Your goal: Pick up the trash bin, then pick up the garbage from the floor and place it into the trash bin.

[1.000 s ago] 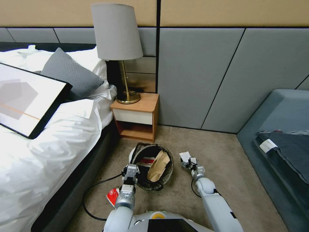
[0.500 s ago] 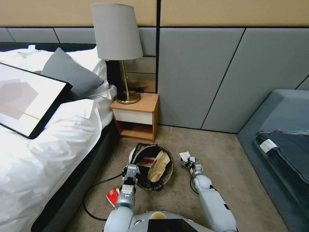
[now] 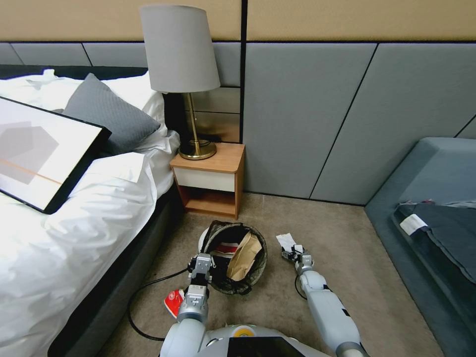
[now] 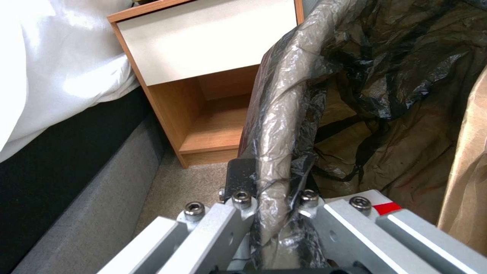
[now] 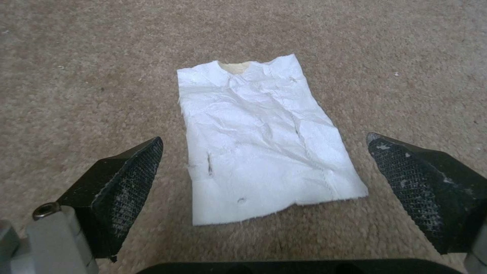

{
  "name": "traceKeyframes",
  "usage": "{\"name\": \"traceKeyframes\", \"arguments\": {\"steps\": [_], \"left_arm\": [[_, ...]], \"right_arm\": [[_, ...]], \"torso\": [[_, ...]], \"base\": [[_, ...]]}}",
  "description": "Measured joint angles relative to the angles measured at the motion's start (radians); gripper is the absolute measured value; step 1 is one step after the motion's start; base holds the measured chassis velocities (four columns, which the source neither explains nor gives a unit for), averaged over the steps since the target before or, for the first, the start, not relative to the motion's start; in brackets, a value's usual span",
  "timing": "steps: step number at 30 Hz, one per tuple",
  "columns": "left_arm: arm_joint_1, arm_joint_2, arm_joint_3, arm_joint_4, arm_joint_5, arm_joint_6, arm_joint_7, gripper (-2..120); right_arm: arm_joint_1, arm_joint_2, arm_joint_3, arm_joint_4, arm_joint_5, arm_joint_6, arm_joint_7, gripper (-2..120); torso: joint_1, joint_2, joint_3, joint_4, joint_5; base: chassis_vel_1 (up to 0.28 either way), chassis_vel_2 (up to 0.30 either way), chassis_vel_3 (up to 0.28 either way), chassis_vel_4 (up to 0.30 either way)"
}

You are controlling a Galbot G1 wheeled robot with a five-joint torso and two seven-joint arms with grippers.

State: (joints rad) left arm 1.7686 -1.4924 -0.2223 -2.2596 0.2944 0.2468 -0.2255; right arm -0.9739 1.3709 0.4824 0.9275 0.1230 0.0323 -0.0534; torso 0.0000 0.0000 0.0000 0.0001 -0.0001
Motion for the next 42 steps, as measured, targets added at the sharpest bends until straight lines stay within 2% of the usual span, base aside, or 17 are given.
{"name": "traceKeyframes", "arguments": {"steps": [9, 13, 15, 18, 19, 21, 22, 24, 27, 28, 29, 32, 34, 35, 37, 39, 42], "left_arm": [[0.003, 0.000, -0.003, 0.000, 0.001, -0.001, -0.001, 0], [0.003, 0.000, -0.003, 0.001, 0.001, -0.001, -0.001, 0], [0.003, 0.000, -0.003, 0.001, 0.001, -0.001, -0.001, 0], [0.005, 0.000, -0.005, 0.001, 0.001, -0.001, -0.002, 0], [0.005, 0.000, -0.005, 0.001, 0.001, -0.001, -0.002, 0], [0.006, 0.000, -0.005, 0.001, 0.001, -0.001, -0.002, 0], [0.006, 0.000, -0.005, 0.001, 0.001, -0.001, -0.002, 0], [0.007, 0.000, -0.004, 0.001, 0.001, -0.001, -0.002, 0], [0.008, 0.000, -0.004, 0.000, 0.001, -0.001, -0.002, 0], [0.009, 0.000, -0.004, 0.000, 0.001, -0.001, -0.002, 0], [0.009, 0.000, -0.004, 0.000, 0.001, -0.001, -0.002, 0], [0.013, 0.001, -0.005, -0.001, 0.002, -0.001, -0.003, 0], [0.014, 0.001, -0.005, -0.001, 0.003, -0.001, -0.003, 0], [0.015, 0.001, -0.005, -0.002, 0.003, -0.001, -0.003, 0], [0.015, 0.001, -0.005, -0.002, 0.003, -0.001, -0.003, 0], [0.016, 0.001, -0.006, -0.003, 0.003, -0.001, -0.003, 0], [0.015, 0.002, -0.007, -0.003, 0.003, -0.001, -0.003, 0]], "right_arm": [[0.031, 0.002, 0.000, -0.060, -0.004, 0.011, -0.003, 100], [0.041, 0.002, 0.001, -0.089, -0.006, 0.016, -0.003, 95], [0.043, 0.002, 0.003, -0.099, -0.007, 0.021, -0.004, 90], [0.049, 0.002, 0.006, -0.122, -0.009, 0.034, -0.008, 76], [0.049, 0.002, 0.006, -0.122, -0.009, 0.034, -0.008, 76], [0.052, 0.000, 0.006, -0.129, -0.009, 0.041, -0.014, 65], [0.052, 0.000, 0.006, -0.129, -0.009, 0.041, -0.014, 65], [0.059, -0.002, 0.006, -0.142, -0.008, 0.046, -0.020, 53], [0.062, -0.002, 0.007, -0.150, -0.008, 0.049, -0.022, 48], [0.072, -0.003, 0.008, -0.172, -0.008, 0.062, -0.034, 39], [0.072, -0.003, 0.008, -0.172, -0.008, 0.062, -0.034, 39], [0.088, -0.008, 0.009, -0.203, -0.008, 0.078, -0.047, 22], [0.092, -0.009, 0.009, -0.210, -0.007, 0.081, -0.050, 21], [0.098, -0.012, 0.009, -0.221, -0.007, 0.088, -0.057, 14], [0.103, -0.013, 0.010, -0.230, -0.007, 0.093, -0.060, 11], [0.107, -0.016, 0.011, -0.238, -0.006, 0.099, -0.064, 0], [0.107, -0.018, 0.011, -0.236, -0.006, 0.101, -0.067, 0]], "torso": [[0.000, 0.000, 0.000, -0.0001, 0.0000], [0.000, 0.000, 0.000, -0.0001, 0.0001], [0.000, 0.000, 0.000, -0.0001, 0.0001], [0.000, 0.000, 0.000, -0.0001, 0.0002], [0.000, 0.000, 0.000, -0.0001, 0.0002], [0.000, 0.000, 0.000, -0.0001, 0.0000], [0.000, 0.000, 0.000, -0.0001, 0.0000], [0.000, 0.000, 0.000, 0.0000, 0.0001], [0.000, 0.000, 0.000, 0.0000, 0.0001], [0.000, 0.000, 0.000, 0.0001, 0.0003], [0.000, 0.000, 0.000, 0.0001, 0.0003], [0.000, 0.000, 0.000, 0.0002, 0.0001], [0.000, 0.000, 0.000, 0.0002, 0.0002], [0.000, 0.000, 0.000, 0.0001, 0.0001], [0.000, 0.000, 0.000, 0.0000, 0.0000], [0.000, 0.000, 0.000, -0.0001, 0.0000], [0.000, 0.000, 0.000, -0.0002, 0.0001]], "base": [[0.000, 0.000, 0.000, 0.000], [0.000, 0.000, 0.000, 0.000], [0.000, 0.000, 0.000, 0.000], [0.000, 0.000, 0.000, 0.000], [0.000, 0.000, 0.000, 0.000], [0.000, 0.000, 0.000, 0.000], [0.000, 0.000, 0.000, 0.000], [0.000, 0.000, 0.000, 0.000], [0.000, 0.000, 0.000, 0.000], [0.000, 0.000, 0.000, 0.000], [0.000, 0.000, 0.000, 0.000], [0.000, 0.000, 0.000, 0.000], [0.000, 0.000, 0.000, 0.000], [0.000, 0.000, 0.000, 0.000], [0.000, 0.000, 0.000, 0.000], [0.000, 0.000, 0.000, 0.000], [0.000, 0.000, 0.000, 0.000]]}}
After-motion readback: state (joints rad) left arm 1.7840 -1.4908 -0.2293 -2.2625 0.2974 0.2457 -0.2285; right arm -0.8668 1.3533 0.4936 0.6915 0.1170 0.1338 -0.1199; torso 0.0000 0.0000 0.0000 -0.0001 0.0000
